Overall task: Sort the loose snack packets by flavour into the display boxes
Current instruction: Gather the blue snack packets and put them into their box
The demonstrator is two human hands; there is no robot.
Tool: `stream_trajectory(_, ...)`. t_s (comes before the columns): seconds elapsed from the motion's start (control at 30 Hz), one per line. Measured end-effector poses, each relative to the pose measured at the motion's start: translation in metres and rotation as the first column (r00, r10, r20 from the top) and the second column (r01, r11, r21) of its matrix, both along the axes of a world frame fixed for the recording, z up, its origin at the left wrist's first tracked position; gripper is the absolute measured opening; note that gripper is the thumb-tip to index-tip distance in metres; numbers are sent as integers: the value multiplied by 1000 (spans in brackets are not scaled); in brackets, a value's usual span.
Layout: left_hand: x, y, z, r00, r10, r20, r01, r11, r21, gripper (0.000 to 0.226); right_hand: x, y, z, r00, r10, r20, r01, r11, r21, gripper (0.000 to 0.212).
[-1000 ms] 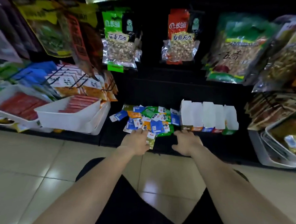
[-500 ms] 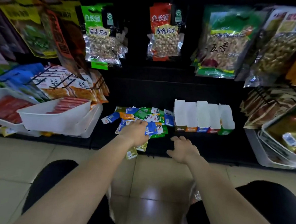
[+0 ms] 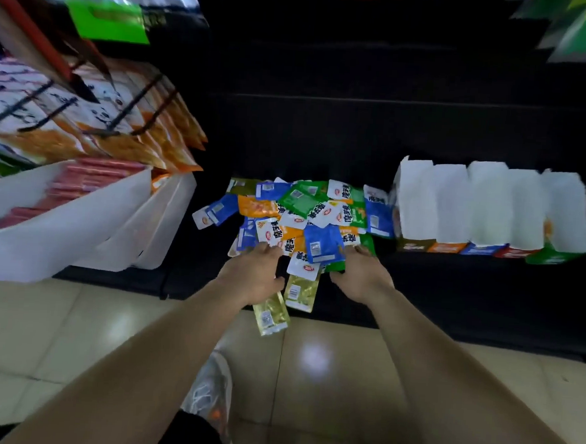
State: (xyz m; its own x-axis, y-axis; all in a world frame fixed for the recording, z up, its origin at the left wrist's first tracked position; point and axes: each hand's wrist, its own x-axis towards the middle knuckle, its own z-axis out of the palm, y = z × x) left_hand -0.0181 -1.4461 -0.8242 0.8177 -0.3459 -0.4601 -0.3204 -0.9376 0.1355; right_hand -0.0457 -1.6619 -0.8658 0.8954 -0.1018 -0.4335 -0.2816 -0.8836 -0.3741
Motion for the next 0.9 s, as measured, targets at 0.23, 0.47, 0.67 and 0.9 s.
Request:
stream_trajectory(0.23, 18, 6, -62, 998, 57, -37, -61, 992, -106, 58, 52, 32, -58, 984, -26, 176, 58, 982, -178, 68)
stream_trajectory(0.47, 15, 5, -62, 997, 74, -32, -78, 984, -157, 59, 49, 39, -62, 981, -1, 194, 54, 962, -267, 55)
stream_trajectory(0.67, 7, -2, -61, 996, 76, -37, -81, 985, -155, 60, 46, 32, -61, 983, -67, 171, 90, 987, -130, 74)
stream_trajectory(0.9, 16, -4, -68, 992, 109, -56, -117, 979, -168, 57, 45, 26, -77, 934, -340, 112, 307, 923, 233, 50)
